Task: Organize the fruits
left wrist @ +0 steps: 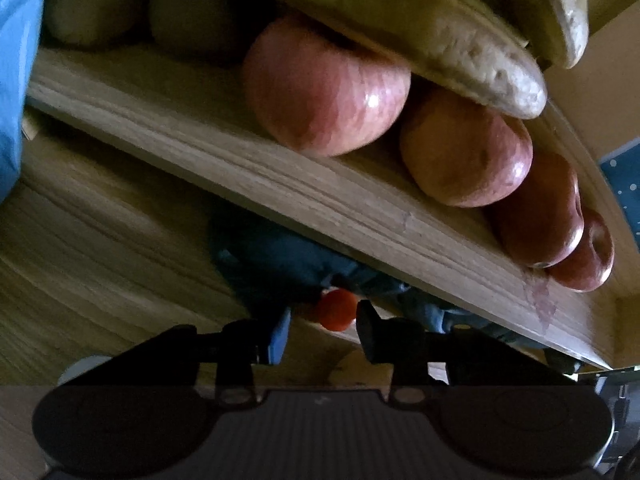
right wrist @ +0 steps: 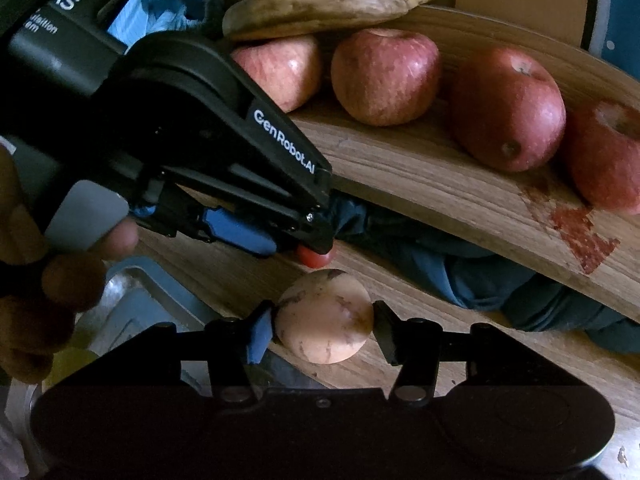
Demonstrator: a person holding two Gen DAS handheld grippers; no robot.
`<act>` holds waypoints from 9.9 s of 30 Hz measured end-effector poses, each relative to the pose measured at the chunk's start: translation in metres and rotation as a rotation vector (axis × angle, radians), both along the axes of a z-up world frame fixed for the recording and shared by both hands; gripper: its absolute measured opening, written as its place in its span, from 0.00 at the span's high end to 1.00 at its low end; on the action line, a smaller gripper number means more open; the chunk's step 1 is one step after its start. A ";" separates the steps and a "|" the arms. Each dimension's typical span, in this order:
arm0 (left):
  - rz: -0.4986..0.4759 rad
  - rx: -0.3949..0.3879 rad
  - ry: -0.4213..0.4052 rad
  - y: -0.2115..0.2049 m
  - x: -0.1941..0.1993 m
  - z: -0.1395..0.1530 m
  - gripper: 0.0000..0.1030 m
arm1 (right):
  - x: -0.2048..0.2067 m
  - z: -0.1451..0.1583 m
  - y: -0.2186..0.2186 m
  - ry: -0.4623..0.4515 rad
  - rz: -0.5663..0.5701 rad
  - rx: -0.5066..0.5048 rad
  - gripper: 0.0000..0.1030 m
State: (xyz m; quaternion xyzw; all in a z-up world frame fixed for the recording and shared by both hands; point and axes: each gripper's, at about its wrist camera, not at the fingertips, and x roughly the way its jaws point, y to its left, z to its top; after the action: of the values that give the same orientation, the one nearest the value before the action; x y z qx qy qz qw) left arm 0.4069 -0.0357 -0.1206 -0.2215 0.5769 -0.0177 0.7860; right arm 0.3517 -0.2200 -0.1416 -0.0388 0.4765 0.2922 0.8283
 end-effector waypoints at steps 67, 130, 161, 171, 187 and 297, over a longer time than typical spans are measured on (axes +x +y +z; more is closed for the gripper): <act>-0.230 -0.002 -0.130 0.036 -0.062 0.046 0.75 | -0.057 0.042 0.002 -0.095 -0.163 -0.042 0.48; -0.575 0.078 -0.066 0.043 -0.119 0.028 0.74 | -0.141 0.043 0.043 -0.047 -0.283 -0.079 0.47; -0.531 0.127 -0.124 0.054 -0.124 0.042 0.44 | -0.150 0.051 0.037 -0.063 -0.310 -0.086 0.30; -0.489 0.163 -0.146 0.066 -0.125 0.045 0.22 | -0.154 0.055 0.033 -0.083 -0.357 -0.097 0.16; -0.417 0.221 -0.169 0.078 -0.125 0.049 0.02 | -0.161 0.054 0.018 -0.079 -0.520 -0.134 0.01; -0.189 0.335 -0.419 0.135 -0.343 0.093 0.00 | -0.322 0.104 -0.001 -0.212 -0.555 -0.021 0.01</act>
State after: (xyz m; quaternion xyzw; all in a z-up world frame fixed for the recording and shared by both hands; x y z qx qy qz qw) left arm 0.0634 0.0989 -0.0272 -0.0253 0.4148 -0.0405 0.9086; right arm 0.0296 -0.2214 -0.0371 0.0543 0.3825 0.0438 0.9213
